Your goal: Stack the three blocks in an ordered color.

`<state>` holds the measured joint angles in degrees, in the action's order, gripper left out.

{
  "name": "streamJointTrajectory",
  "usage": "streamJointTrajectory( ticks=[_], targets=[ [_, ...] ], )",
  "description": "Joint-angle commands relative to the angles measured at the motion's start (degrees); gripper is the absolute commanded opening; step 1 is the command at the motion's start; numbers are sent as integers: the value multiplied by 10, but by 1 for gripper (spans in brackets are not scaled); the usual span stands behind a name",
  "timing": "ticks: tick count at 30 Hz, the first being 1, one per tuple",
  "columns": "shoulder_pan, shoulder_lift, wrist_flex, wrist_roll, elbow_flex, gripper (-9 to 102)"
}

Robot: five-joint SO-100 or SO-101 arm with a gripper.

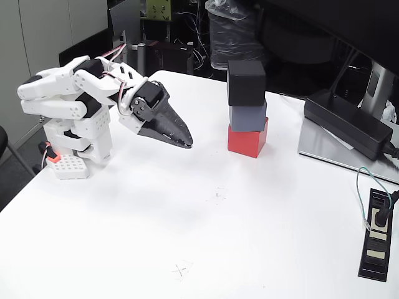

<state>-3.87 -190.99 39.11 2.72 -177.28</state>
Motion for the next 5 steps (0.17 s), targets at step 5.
streamJointTrajectory(
  ticks=[5],
  targets=[
    [2,-3,3,-5,3,-1]
  ],
)
